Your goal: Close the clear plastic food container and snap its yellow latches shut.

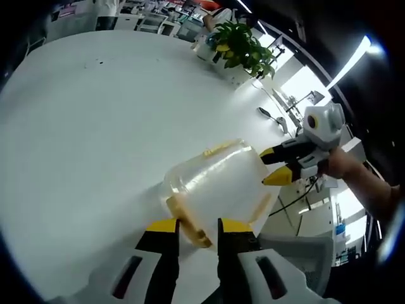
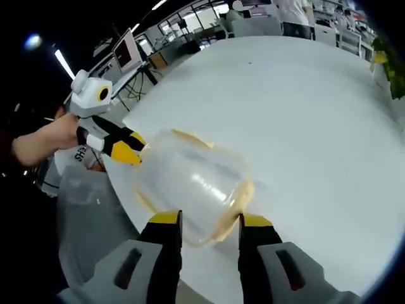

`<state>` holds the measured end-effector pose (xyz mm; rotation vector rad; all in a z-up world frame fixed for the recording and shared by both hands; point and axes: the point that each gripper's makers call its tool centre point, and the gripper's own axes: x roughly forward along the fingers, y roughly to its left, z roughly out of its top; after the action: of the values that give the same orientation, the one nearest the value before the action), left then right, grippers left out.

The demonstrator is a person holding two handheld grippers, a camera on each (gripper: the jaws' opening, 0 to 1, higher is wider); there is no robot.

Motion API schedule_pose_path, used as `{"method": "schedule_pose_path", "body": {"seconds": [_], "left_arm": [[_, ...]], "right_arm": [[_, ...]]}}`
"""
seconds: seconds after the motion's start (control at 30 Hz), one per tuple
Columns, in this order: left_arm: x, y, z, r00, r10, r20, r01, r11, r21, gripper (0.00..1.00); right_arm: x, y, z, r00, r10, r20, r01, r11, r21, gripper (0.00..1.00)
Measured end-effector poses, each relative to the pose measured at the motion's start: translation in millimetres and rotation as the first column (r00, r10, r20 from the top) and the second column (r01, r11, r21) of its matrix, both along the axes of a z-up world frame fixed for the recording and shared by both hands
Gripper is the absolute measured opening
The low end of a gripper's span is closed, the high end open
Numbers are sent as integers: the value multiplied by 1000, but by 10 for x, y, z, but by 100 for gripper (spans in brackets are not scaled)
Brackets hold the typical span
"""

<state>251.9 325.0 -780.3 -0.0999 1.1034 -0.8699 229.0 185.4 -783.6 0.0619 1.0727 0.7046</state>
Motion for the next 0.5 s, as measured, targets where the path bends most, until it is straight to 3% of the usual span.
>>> {"method": "schedule_pose_path", "body": {"seconds": [0.17,0.2,0.23,0.5], "left_arm": [[30,-32,-30,1000,-1,-5,1,1000,9,15],[-4,-71,-20,998,37,-59,-37,999,-3,15],[18,-71,-36,997,46,-65,-47,999,-6,15],[-4,-70,-31,997,64,-47,-65,998,-20,17]], "right_arm": [[40,9,7,1000,16,-15,-16,1000,-2,30],[36,11,8,999,10,-35,-10,1000,0,30],[52,16,12,999,23,-40,-23,1000,-5,30],[68,2,10,996,25,-87,-28,999,-33,31]]}}
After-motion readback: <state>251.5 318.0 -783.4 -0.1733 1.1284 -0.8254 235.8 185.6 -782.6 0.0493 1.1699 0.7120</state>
